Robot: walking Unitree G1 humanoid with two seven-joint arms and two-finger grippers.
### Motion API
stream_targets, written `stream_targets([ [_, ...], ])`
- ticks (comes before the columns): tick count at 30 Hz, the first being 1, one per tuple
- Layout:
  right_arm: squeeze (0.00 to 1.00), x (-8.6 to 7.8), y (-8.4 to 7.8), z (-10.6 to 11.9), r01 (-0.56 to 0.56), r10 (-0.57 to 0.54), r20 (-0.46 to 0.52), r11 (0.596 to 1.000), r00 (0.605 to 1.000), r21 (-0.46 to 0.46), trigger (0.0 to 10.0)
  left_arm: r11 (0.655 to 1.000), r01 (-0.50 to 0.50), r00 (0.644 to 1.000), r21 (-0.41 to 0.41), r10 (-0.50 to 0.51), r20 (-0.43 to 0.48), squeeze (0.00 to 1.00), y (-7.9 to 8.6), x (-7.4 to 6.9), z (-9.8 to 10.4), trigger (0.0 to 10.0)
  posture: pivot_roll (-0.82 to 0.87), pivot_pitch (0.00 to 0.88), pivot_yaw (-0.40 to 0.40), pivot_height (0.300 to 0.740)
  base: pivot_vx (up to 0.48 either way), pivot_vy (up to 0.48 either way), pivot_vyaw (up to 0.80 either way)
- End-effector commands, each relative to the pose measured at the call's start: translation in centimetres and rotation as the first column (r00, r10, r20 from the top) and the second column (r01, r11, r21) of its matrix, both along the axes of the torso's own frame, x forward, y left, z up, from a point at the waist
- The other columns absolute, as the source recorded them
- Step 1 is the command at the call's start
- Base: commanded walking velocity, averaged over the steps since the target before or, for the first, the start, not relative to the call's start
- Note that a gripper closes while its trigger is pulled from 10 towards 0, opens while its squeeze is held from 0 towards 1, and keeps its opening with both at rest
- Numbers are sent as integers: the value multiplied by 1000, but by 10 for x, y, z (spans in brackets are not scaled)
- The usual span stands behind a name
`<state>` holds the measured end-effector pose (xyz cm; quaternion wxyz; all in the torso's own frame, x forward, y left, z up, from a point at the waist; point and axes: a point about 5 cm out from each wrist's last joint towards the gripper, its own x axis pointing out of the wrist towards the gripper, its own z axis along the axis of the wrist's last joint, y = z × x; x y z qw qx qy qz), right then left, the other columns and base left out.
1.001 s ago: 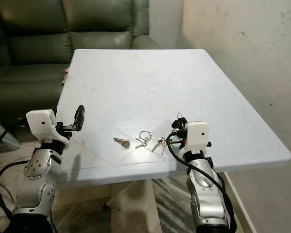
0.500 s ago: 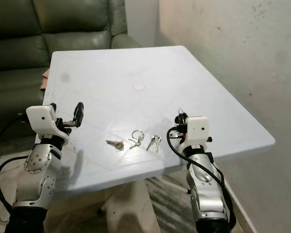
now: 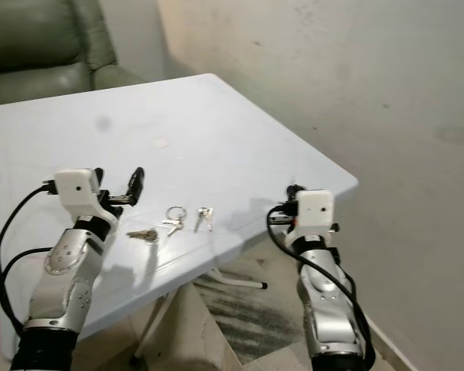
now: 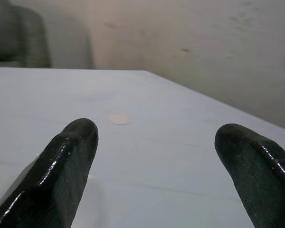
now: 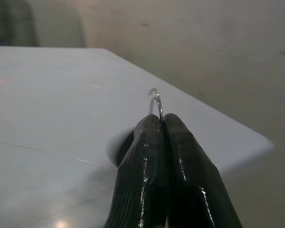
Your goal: Hang keys on a hook
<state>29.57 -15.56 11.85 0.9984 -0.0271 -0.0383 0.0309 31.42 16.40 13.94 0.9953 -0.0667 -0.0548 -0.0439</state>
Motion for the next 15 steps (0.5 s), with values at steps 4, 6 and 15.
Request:
stream_targets([
  [4, 0, 0, -4, 6, 20, -20, 17, 1000, 1000, -3, 10000, 999, 13, 1000, 43, -13, 2, 0, -2, 0, 2, 10000, 5, 0, -14, 740, 0, 0, -725],
  [6, 0, 0, -5, 5, 21, -21, 15, 1000, 1000, -5, 10000, 998, 13, 1000, 59, -13, 7, 0, -1, -1, 3, 10000, 5, 0, -14, 740, 0, 0, -728],
  [15, 0, -1, -6, 5, 25, -25, 12, 1000, 1000, -10, 10000, 996, 21, 1000, 92, -22, 7, 0, 1, -1, 3, 10000, 5, 0, -14, 740, 0, 0, -726],
])
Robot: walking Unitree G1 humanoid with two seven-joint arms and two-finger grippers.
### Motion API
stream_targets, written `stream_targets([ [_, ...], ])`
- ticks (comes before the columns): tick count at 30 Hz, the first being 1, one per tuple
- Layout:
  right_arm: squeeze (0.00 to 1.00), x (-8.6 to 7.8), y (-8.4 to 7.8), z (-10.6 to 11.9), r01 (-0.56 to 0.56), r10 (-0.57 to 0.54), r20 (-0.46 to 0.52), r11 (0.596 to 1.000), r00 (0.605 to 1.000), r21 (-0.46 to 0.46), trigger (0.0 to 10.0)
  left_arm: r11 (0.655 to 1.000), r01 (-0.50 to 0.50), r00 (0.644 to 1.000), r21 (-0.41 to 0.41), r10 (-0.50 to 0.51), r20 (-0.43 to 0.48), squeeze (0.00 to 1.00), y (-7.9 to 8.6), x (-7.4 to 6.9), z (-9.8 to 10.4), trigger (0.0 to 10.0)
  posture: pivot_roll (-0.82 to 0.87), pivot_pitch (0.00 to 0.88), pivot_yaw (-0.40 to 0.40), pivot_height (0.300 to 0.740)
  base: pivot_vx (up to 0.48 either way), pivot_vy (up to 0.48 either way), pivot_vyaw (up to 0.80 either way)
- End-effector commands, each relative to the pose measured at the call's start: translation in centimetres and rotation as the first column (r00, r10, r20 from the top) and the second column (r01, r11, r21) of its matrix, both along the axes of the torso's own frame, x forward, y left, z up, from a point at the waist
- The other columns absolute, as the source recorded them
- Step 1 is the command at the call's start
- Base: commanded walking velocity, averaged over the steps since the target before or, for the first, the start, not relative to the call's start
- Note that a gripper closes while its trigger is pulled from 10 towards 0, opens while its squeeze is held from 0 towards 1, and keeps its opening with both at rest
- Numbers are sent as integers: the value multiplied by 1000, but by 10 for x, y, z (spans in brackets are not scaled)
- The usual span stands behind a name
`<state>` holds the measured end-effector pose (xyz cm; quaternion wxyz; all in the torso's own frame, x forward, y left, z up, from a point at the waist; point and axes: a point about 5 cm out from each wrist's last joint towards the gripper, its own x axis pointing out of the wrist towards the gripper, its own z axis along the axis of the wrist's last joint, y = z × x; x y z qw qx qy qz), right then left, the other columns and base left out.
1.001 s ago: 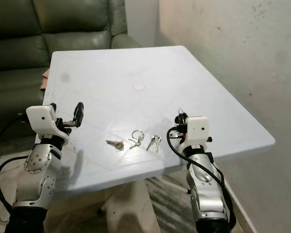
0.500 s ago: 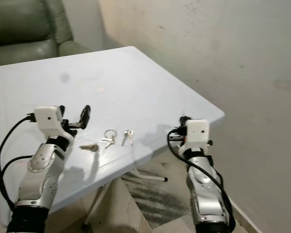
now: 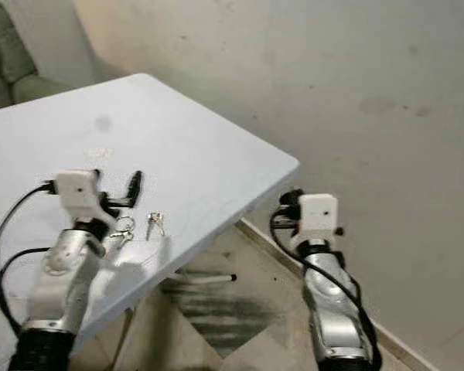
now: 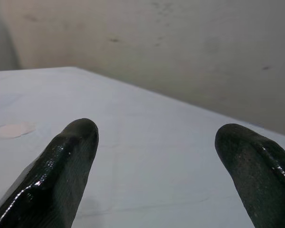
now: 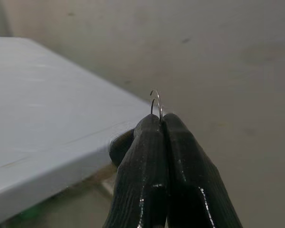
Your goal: Hang keys on a hook
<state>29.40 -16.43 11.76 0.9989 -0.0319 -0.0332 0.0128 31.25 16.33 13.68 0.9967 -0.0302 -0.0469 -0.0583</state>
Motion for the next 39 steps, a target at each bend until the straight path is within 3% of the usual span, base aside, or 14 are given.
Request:
stream_targets([
  [1, 0, 0, 3, 6, -12, 12, 20, 1000, 1000, -2, 10000, 1000, -2, 1000, 20, 1, 19, 0, 1, 1, 5, 10000, 5, 0, -14, 740, 0, 0, -725],
  [12, 0, 3, -1, 7, -11, 11, 25, 1000, 1000, -12, 10000, 998, 13, 1000, 67, -14, 16, 0, 10, 2, 5, 10000, 3, 0, -15, 740, 0, 0, -725],
  [23, 0, 5, -1, 9, 3, -2, 36, 1000, 999, -9, 10000, 999, -22, 999, 50, 20, 25, 0, 16, 5, 8, 10000, -8, 0, -1, 740, 0, 0, -725],
  [39, 0, -7, -14, 6, 78, -78, 39, 997, 996, 2, 10000, 998, 47, 999, 52, -48, 25, 0, -1, 15, 10, 10000, -79, 0, 42, 740, 0, 0, -723],
])
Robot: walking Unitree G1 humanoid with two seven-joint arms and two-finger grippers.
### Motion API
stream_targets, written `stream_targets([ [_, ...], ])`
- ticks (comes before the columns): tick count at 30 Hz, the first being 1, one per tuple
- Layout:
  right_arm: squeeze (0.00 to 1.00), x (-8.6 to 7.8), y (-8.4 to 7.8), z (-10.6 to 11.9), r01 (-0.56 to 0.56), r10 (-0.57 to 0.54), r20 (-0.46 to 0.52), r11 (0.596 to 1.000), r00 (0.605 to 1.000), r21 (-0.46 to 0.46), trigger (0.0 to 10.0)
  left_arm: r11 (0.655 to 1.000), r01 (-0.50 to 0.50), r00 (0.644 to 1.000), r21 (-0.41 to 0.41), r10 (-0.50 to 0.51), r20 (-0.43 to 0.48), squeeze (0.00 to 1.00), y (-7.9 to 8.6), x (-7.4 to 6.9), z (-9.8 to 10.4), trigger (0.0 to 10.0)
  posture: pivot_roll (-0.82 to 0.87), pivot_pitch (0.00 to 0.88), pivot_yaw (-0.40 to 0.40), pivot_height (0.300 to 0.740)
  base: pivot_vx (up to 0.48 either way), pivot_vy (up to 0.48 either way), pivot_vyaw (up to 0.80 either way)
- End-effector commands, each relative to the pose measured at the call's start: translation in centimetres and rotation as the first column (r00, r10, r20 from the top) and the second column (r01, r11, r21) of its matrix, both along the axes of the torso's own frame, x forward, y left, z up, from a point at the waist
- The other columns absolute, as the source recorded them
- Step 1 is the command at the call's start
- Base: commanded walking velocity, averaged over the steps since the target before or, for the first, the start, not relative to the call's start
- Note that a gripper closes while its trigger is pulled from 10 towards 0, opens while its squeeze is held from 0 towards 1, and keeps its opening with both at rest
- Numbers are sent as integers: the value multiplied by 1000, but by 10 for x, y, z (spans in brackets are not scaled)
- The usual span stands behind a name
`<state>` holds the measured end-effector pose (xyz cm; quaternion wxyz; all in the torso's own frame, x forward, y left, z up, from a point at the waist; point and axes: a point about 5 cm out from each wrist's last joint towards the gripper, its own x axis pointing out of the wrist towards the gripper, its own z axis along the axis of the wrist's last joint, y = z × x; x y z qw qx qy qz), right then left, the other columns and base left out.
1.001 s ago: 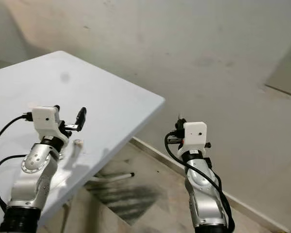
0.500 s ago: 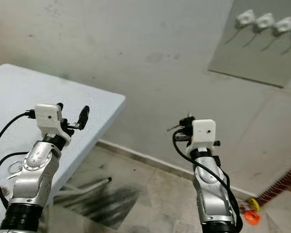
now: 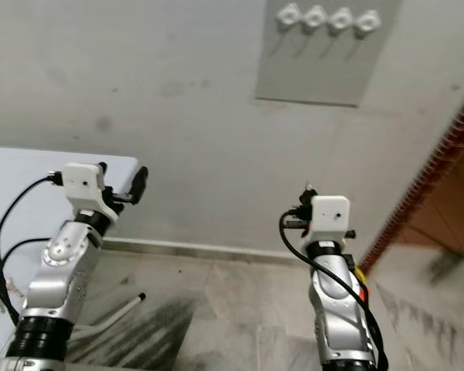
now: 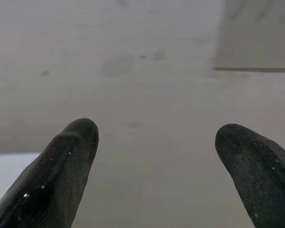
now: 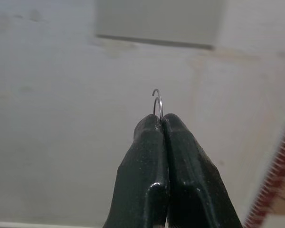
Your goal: Hang keys on a hook
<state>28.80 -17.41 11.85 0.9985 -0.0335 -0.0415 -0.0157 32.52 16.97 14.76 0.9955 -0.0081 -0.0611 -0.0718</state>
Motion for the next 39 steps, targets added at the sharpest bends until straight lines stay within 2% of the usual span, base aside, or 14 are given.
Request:
stream_targets([
  [1, 0, -2, -4, 6, 9, -10, 29, 1000, 1000, 23, 10000, 1000, 26, 1000, 10, -26, -7, 0, -8, 3, -1, 10000, -79, 0, 42, 740, 0, 0, -700],
  [3, 0, -3, -3, 7, -5, 4, 34, 999, 999, 45, 10000, 999, 31, 1000, 22, -30, -5, 0, -10, 3, -1, 10000, -79, 0, 42, 740, 0, 0, 0],
  [12, 0, -3, -1, 4, 0, -1, 11, 1000, 1000, 15, 10000, 999, 49, 998, 5, -49, -31, 0, -12, -1, -6, 10000, -65, 0, 32, 740, 0, 0, 0],
  [17, 0, -2, -2, 5, -5, 5, 12, 1000, 1000, 16, 10000, 999, 40, 998, -5, -41, -37, 0, -12, -1, -7, 10000, -61, 0, 26, 740, 0, -444, 0],
  [39, 0, -3, -2, 5, -4, 4, 1, 1000, 1000, 23, 10000, 999, 32, 998, -14, -32, -58, 0, -10, -3, -10, 10000, -58, 0, 21, 740, 0, 0, 0],
])
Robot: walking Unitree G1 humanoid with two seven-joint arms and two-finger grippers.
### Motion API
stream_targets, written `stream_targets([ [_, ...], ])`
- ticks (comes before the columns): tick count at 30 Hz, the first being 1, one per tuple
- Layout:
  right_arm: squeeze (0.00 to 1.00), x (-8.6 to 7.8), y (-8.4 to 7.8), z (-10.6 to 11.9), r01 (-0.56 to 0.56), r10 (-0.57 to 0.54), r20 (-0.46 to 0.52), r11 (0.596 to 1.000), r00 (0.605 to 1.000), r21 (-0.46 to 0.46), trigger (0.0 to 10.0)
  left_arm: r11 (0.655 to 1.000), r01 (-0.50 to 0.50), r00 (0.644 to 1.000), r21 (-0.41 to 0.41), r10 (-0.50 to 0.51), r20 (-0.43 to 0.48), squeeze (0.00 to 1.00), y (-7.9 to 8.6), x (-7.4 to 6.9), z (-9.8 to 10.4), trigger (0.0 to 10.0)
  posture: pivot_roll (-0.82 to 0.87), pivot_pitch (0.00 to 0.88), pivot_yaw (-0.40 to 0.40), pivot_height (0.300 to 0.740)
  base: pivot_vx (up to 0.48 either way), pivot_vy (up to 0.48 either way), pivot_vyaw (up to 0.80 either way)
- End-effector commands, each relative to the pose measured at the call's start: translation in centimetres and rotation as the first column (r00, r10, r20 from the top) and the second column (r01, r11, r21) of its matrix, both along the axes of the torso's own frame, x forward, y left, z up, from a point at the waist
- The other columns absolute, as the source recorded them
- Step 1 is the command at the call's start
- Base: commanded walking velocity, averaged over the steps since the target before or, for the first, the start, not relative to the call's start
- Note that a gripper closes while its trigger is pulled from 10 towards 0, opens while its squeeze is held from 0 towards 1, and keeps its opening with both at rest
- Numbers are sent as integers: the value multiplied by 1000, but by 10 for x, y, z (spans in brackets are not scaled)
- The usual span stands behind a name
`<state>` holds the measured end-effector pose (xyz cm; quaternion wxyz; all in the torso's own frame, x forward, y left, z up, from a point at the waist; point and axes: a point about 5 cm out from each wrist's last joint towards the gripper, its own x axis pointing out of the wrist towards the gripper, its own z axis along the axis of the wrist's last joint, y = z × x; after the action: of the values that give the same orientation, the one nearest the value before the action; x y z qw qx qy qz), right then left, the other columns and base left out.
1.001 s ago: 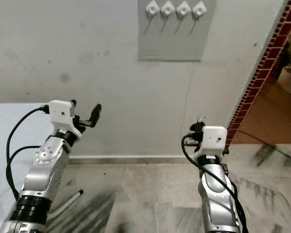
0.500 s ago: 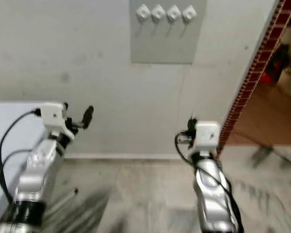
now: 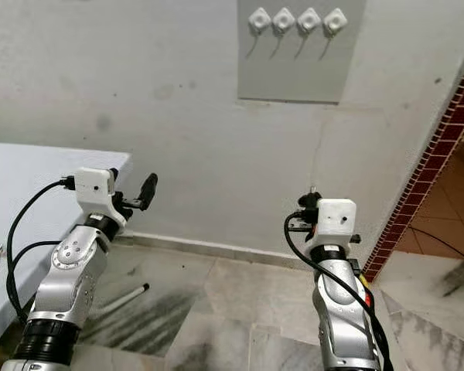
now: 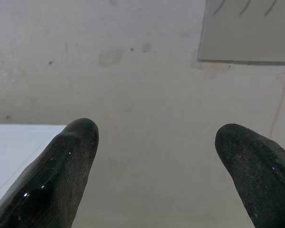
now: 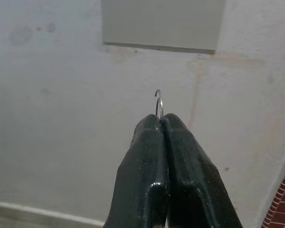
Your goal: Hang keys on a hook
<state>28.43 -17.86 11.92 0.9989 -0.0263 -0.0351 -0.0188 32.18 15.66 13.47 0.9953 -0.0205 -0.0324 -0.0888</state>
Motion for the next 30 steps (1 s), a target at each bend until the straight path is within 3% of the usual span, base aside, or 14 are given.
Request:
stream_targets([
  [1, 0, 1, 3, 5, -10, 10, 13, 1000, 1000, 8, 10000, 1000, -3, 1000, 7, 3, 0, 0, 2, 1, 2, 10000, -58, 0, 21, 740, 0, 0, 0],
  [23, 0, -1, 5, 3, -15, 15, 8, 1000, 1000, 3, 10000, 1000, 15, 1000, 22, -14, -18, 0, 1, 0, -1, 10000, -61, 0, 21, 740, 0, 0, 0],
  [30, 0, -3, 4, 2, -13, 13, 4, 1000, 1000, 3, 10000, 1000, 26, 999, 10, -26, -26, 0, -1, -1, -2, 10000, -66, 0, 21, 740, 0, -432, 0],
])
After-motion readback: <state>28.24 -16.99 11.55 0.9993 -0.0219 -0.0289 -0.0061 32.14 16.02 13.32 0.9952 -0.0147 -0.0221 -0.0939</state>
